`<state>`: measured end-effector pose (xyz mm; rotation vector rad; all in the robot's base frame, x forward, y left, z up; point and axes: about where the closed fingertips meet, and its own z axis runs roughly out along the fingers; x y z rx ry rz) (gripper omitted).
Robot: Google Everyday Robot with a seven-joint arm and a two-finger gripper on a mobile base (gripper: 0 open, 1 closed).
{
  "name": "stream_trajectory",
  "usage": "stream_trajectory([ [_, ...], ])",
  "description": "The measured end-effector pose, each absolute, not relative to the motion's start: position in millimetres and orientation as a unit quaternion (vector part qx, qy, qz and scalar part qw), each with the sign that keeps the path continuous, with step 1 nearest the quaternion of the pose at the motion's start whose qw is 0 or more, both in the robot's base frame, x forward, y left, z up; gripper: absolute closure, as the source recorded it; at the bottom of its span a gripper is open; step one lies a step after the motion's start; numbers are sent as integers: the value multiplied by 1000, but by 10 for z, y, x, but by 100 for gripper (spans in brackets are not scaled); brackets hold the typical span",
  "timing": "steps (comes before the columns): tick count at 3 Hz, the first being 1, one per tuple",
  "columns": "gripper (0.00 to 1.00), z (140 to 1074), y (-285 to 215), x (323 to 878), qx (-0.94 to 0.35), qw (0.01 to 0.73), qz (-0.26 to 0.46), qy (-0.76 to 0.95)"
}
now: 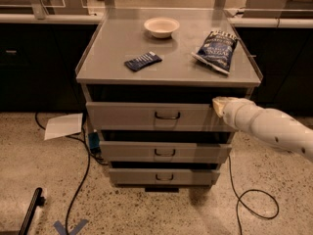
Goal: Open top drawer
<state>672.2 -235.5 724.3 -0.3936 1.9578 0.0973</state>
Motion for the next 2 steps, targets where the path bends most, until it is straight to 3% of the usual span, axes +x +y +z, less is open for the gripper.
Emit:
stream_trajectory([
  [2, 100, 7083, -2301, 7230, -160, 528, 33, 833],
])
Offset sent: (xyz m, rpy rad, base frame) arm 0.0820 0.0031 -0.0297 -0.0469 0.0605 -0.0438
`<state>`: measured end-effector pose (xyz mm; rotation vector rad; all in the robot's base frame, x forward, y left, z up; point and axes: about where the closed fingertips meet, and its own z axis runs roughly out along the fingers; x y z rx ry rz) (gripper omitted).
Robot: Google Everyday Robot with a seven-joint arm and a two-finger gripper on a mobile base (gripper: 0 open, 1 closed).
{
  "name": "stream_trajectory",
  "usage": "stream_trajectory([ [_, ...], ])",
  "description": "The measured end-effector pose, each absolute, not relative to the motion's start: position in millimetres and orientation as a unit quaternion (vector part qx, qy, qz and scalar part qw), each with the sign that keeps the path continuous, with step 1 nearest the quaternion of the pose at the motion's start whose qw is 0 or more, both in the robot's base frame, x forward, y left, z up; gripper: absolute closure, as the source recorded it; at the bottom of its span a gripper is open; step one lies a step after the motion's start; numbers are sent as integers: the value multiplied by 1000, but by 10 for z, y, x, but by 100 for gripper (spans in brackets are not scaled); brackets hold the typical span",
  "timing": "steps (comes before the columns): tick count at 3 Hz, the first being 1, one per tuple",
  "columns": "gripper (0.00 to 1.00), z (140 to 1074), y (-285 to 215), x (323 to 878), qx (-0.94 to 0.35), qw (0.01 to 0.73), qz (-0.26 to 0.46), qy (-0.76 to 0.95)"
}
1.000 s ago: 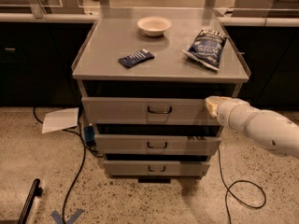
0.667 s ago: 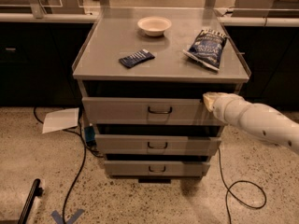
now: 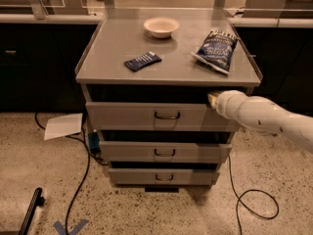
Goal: Open top drawer
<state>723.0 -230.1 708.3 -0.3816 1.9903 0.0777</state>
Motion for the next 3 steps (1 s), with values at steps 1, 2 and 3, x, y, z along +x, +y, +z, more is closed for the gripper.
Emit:
stream_trajectory([
  [1, 100, 7051, -2300, 7255, -164, 524, 29, 835],
  [2, 100, 6894, -2304, 7194, -172, 496, 35, 850],
  [3, 100, 6948, -2303, 7193, -172, 496, 36, 850],
])
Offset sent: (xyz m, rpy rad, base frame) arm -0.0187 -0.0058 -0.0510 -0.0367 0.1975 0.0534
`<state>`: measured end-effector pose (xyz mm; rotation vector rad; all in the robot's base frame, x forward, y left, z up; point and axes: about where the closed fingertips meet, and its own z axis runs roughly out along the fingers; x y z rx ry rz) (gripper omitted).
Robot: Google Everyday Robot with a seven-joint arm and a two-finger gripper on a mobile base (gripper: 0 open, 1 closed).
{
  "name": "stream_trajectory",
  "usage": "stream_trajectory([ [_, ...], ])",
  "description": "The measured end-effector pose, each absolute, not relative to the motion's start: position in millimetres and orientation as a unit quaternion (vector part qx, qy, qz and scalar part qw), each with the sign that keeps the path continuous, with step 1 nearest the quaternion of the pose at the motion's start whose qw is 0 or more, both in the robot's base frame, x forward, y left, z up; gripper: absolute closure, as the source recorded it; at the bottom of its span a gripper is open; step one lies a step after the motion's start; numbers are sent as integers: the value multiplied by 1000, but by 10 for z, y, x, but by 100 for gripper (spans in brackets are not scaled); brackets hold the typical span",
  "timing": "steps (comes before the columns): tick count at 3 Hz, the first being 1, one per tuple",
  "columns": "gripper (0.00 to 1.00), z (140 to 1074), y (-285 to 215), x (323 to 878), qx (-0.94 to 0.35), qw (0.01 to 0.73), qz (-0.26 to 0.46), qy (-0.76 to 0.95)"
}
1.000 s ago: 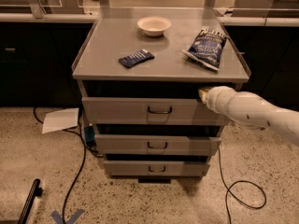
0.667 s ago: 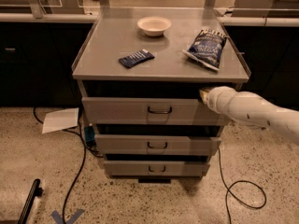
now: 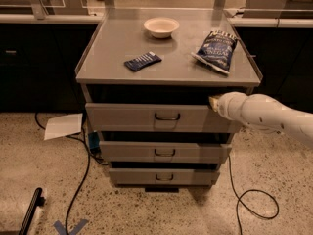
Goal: Open top drawer
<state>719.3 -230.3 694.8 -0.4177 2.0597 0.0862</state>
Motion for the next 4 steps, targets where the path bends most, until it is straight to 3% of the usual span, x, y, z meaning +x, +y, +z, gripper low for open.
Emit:
stream_trajectory([
  [4, 100, 6839, -2587, 6450, -200, 422, 67, 881],
])
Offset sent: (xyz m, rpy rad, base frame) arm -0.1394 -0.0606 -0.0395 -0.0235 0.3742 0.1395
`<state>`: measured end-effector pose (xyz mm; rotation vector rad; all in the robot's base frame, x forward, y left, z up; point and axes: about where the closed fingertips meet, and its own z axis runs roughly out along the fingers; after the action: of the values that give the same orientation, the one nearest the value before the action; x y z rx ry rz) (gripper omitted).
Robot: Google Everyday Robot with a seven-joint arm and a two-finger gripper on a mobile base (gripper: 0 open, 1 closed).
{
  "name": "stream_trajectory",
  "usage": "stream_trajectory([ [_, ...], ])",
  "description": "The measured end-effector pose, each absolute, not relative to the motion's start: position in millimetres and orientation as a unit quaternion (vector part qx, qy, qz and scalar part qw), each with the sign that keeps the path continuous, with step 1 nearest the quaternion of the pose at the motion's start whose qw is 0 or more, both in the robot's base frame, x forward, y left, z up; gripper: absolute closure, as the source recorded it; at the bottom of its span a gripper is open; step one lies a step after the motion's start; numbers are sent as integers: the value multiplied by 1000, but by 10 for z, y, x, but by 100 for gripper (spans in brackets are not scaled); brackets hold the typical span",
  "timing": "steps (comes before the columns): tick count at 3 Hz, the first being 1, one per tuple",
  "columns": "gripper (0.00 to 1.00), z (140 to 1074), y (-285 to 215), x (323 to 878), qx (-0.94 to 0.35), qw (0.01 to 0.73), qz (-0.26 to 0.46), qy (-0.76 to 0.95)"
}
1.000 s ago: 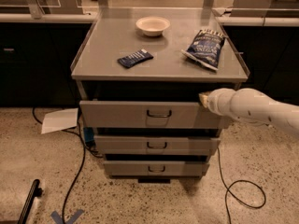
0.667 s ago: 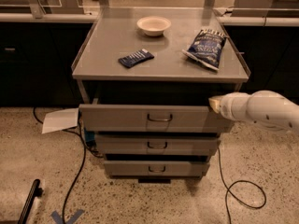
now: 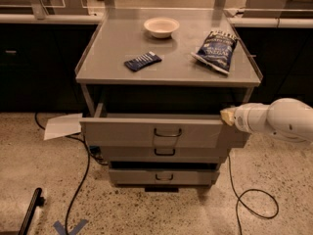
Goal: Open top drawer
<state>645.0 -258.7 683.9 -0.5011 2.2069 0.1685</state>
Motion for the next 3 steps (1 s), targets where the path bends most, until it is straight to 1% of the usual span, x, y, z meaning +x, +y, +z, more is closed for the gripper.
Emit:
stream_trajectory([
  [1, 100, 6854, -2582, 6367, -203, 417, 77, 883],
  [2, 100, 6806, -2574, 6033, -206, 394, 113, 888],
  [3, 100, 6819, -2557, 5838, -206, 385, 136, 889],
])
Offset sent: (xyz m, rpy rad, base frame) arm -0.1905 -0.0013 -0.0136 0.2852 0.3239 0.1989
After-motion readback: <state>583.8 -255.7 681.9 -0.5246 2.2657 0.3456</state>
